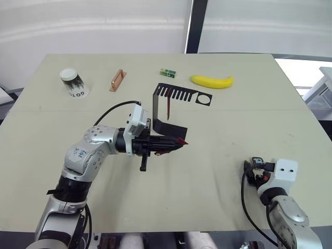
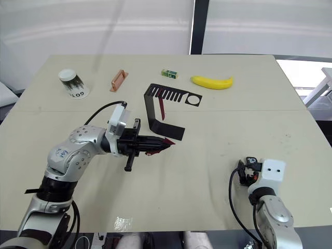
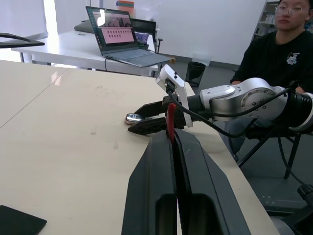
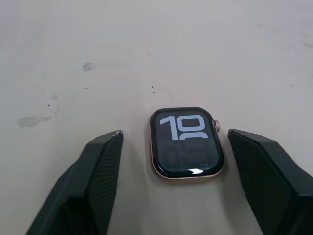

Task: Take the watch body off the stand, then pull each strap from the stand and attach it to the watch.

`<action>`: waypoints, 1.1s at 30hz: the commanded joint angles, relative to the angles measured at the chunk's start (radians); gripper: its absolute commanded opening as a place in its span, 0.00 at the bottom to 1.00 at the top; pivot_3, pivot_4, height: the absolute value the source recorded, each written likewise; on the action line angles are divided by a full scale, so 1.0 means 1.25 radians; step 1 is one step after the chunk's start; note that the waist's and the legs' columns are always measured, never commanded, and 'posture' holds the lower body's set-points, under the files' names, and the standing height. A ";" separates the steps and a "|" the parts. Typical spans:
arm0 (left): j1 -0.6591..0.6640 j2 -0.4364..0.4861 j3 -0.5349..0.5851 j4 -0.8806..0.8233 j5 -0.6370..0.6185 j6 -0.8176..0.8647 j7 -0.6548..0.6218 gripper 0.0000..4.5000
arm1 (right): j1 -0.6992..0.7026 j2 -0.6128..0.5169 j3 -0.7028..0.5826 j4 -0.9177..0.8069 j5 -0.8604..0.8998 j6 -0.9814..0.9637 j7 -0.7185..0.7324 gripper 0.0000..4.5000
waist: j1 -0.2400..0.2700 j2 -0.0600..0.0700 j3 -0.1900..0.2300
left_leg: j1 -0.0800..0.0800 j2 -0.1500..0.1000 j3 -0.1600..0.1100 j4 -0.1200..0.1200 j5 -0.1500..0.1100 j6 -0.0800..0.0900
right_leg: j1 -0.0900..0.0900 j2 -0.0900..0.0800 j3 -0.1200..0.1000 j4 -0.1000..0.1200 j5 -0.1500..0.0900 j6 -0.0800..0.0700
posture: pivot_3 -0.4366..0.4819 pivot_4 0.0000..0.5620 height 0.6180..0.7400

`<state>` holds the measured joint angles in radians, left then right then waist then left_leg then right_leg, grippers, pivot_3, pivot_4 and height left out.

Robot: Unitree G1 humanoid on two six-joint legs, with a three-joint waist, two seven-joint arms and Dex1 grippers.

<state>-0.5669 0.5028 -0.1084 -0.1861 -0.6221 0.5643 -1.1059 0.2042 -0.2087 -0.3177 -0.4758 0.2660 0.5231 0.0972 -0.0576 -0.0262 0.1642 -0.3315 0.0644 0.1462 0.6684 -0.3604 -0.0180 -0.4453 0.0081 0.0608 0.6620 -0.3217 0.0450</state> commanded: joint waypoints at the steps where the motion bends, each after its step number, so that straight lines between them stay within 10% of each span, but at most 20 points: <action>1: -0.006 -0.001 0.006 -0.025 -0.002 -0.008 0.002 0.00 | -0.006 -0.011 -0.003 0.018 -0.003 -0.002 0.007 0.83 | -0.001 0.000 0.000 | 0.000 0.000 0.000 0.000 0.000 0.000 | 0.000 0.000 0.000 0.000 0.000 0.000 | 0.48 0.27 1.00; 33: 0.004 -0.005 0.006 -0.030 0.001 -0.020 0.005 0.00 | 0.040 0.003 -0.010 -0.011 0.020 0.021 -0.005 0.83 | 0.000 0.000 0.000 | 0.000 0.000 0.000 0.000 0.000 0.000 | 0.000 0.000 0.000 0.000 0.000 0.000 | 0.48 0.27 1.00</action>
<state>-0.5641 0.4946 -0.1084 -0.1872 -0.6199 0.5518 -1.1042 0.2460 -0.2085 -0.3289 -0.5059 0.2963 0.5442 0.0977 -0.0577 -0.0267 0.1639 -0.3311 0.0645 0.1462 0.6683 -0.3604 -0.0180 -0.4450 0.0082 0.0608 0.6623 -0.3217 0.0450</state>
